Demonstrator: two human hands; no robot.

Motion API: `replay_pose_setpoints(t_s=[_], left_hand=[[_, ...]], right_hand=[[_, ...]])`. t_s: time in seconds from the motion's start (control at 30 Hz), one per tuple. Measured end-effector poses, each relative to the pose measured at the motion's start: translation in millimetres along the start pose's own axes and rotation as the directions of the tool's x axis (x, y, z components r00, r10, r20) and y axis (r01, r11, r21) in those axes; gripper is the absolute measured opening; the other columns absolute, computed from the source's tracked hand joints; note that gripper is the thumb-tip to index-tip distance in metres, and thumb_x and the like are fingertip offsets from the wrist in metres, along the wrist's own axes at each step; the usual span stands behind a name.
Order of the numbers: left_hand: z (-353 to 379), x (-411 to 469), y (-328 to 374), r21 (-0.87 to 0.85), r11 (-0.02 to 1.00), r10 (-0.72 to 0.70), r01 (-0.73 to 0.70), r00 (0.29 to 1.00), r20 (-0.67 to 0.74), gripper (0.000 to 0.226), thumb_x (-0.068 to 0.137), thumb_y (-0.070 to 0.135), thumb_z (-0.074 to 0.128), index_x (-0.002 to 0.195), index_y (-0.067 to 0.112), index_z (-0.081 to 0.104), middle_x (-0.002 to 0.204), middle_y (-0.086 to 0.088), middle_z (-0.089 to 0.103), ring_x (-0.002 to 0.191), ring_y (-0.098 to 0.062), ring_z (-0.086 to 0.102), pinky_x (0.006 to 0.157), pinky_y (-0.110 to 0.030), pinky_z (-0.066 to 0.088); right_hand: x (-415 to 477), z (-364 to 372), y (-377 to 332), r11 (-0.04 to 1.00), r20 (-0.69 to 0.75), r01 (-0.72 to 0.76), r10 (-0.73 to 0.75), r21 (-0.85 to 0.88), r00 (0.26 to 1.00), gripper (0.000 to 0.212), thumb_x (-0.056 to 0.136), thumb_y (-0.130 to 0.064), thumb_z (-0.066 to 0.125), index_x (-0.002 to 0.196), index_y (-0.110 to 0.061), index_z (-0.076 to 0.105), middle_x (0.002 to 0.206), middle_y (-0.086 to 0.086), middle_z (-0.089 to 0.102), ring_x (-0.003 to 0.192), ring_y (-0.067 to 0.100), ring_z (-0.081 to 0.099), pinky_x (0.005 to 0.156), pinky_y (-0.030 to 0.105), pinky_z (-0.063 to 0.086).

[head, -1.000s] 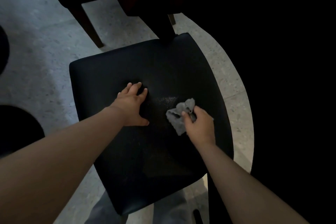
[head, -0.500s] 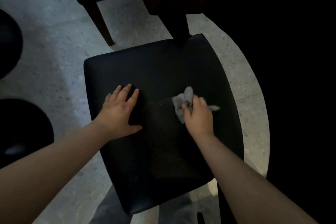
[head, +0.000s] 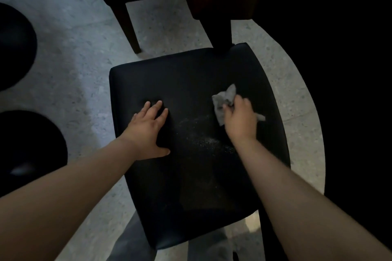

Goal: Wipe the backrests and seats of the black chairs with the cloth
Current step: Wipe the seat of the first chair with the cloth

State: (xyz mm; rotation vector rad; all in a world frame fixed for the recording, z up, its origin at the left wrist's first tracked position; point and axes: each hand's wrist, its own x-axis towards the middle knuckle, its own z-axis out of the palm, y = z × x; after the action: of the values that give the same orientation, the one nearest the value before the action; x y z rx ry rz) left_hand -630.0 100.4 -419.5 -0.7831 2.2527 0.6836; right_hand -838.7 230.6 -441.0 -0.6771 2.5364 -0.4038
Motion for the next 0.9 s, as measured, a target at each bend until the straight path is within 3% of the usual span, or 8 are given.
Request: replay_pose_setpoints(t_s=[0.07, 0.2, 0.3, 0.37, 0.43, 0.63, 0.83, 0.9], left_hand=[[-2, -1, -1, -0.010, 1.000, 0.007, -0.007, 1.000, 0.010, 0.119, 0.072, 0.059, 0.074, 0.156, 0.024, -0.003, 0.162, 0.001, -0.018, 0.148, -0.026, -0.017, 0.121, -0.050, 0.011], [-5, -2, -2, -0.019, 1.000, 0.014, -0.013, 1.000, 0.020, 0.118, 0.073, 0.058, 0.074, 0.156, 0.024, -0.003, 0.162, 0.002, -0.018, 0.148, -0.026, -0.016, 0.121, -0.050, 0.012], [-3, -1, -3, -0.026, 1.000, 0.018, -0.018, 1.000, 0.009, 0.119, 0.072, 0.058, 0.074, 0.156, 0.024, -0.003, 0.162, 0.001, -0.017, 0.148, -0.026, -0.016, 0.121, -0.049, 0.011], [-2, -2, -2, -0.032, 0.999, 0.020, -0.020, 1.000, 0.008, 0.119, 0.073, 0.059, 0.074, 0.156, 0.024, -0.003, 0.162, 0.001, -0.018, 0.148, -0.026, -0.017, 0.122, -0.049, 0.010], [-2, -2, -3, -0.038, 0.999, 0.028, -0.028, 1.000, 0.003, 0.118, 0.074, 0.058, 0.073, 0.156, 0.024, -0.004, 0.162, 0.002, -0.018, 0.148, -0.026, -0.018, 0.122, -0.049, 0.009], [-4, -3, -6, -0.049, 0.998, 0.049, -0.048, 0.999, 0.011, 0.116, 0.075, 0.057, 0.073, 0.156, 0.025, -0.004, 0.162, 0.003, -0.018, 0.148, -0.025, -0.017, 0.122, -0.048, 0.008], [-6, -3, -11, -0.073, 0.994, 0.085, -0.087, 0.996, -0.031, 0.114, 0.074, 0.057, 0.074, 0.157, 0.021, 0.003, 0.163, 0.001, -0.011, 0.150, -0.025, -0.011, 0.123, -0.040, 0.007], [-6, -7, -16, -0.089, 0.989, 0.112, -0.118, 0.991, -0.076, 0.111, 0.076, 0.056, 0.073, 0.157, 0.021, 0.005, 0.164, 0.001, -0.007, 0.150, -0.023, -0.008, 0.121, -0.033, 0.005]], right_hand=[[-34, 15, -2, 0.998, 0.060, 0.059, -0.058, -0.023, 0.997, 0.030, 0.096, -0.026, 0.054, 0.126, -0.021, 0.053, 0.115, 0.003, 0.053, 0.095, 0.016, 0.058, 0.083, 0.034, 0.052], [-77, 20, 7, 0.983, 0.202, 0.132, -0.156, 0.126, 0.967, 0.027, 0.095, -0.027, 0.056, 0.120, -0.018, 0.059, 0.107, 0.000, 0.055, 0.093, 0.017, 0.059, 0.075, 0.029, 0.046], [-64, 2, 4, 0.983, -0.003, 0.097, -0.098, 0.155, 0.995, 0.016, 0.094, -0.030, 0.058, 0.107, -0.020, 0.061, 0.101, -0.005, 0.054, 0.084, 0.007, 0.053, 0.074, 0.025, 0.045], [-42, -11, -1, 0.985, -0.124, 0.080, -0.061, 0.155, 0.990, 0.021, 0.095, -0.032, 0.057, 0.111, -0.019, 0.061, 0.102, -0.005, 0.052, 0.084, 0.005, 0.050, 0.076, 0.027, 0.044], [-16, -14, -10, 0.988, -0.136, 0.076, -0.057, 0.135, 0.989, 0.028, 0.096, -0.030, 0.056, 0.121, -0.018, 0.059, 0.109, -0.004, 0.051, 0.087, 0.005, 0.048, 0.077, 0.024, 0.041], [-15, 25, -33, 0.996, -0.017, 0.050, -0.051, -0.071, 0.999, 0.036, 0.096, -0.029, 0.056, 0.131, -0.024, 0.049, 0.117, 0.000, 0.050, 0.093, 0.007, 0.051, 0.076, 0.025, 0.045], [-76, 35, -19, 0.987, 0.225, 0.159, -0.163, 0.036, 0.961, 0.032, 0.096, -0.032, 0.055, 0.126, -0.022, 0.055, 0.112, -0.002, 0.053, 0.098, 0.016, 0.058, 0.074, 0.028, 0.044], [-73, 24, -18, 0.986, 0.202, 0.148, -0.161, 0.080, 0.966, 0.026, 0.095, -0.032, 0.056, 0.119, -0.023, 0.059, 0.108, -0.004, 0.054, 0.093, 0.012, 0.057, 0.074, 0.029, 0.046]])
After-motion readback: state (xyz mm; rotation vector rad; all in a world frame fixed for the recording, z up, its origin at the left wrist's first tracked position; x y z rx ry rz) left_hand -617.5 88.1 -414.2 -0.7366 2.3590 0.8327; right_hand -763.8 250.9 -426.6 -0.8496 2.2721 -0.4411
